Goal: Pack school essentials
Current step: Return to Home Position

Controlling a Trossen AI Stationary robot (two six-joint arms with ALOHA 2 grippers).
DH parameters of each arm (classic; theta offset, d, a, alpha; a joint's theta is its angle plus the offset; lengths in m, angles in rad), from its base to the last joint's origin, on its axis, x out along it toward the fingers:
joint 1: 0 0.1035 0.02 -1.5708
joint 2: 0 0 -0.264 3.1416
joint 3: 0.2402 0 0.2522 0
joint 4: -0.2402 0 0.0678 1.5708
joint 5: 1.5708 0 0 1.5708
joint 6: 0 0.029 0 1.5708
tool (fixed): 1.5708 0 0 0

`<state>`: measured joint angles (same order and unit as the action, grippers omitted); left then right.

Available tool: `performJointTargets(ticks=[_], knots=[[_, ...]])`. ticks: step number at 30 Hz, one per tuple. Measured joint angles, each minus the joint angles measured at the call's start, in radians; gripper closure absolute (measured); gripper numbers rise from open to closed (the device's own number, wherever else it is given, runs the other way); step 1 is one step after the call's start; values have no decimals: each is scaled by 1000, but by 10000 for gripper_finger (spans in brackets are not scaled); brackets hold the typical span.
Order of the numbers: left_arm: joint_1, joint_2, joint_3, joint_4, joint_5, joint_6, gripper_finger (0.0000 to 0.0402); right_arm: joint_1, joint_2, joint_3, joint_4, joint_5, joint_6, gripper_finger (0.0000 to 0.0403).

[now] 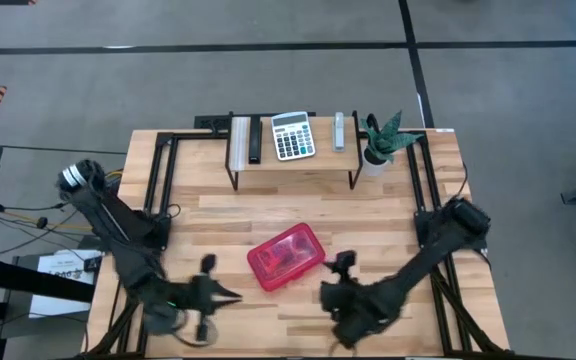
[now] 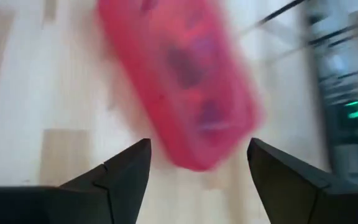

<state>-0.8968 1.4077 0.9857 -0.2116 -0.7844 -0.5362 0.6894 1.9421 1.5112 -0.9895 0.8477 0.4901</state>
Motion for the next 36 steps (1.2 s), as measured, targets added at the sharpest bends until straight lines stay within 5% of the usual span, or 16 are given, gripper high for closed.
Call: performJointTargets(ticks=[9, 15, 23, 29, 36], knots=[[-48, -504, -18, -51, -44, 360, 382, 73, -411, 0, -218, 471, 36, 113], [-48, -819, -94, -92, -68, 537, 382, 141, -631, -25, -562, 706, 409, 113], [-48, -1177, -294, -131, -15, 535, 382, 181, -940, -445, -469, 698, 676, 112], [-48, -1393, -509, -79, 103, 451, 382, 223, -1034, -801, -187, 712, 915, 112], [-38, -1386, -641, 112, 170, 399, 382, 266, -994, -975, 217, 642, 974, 112]])
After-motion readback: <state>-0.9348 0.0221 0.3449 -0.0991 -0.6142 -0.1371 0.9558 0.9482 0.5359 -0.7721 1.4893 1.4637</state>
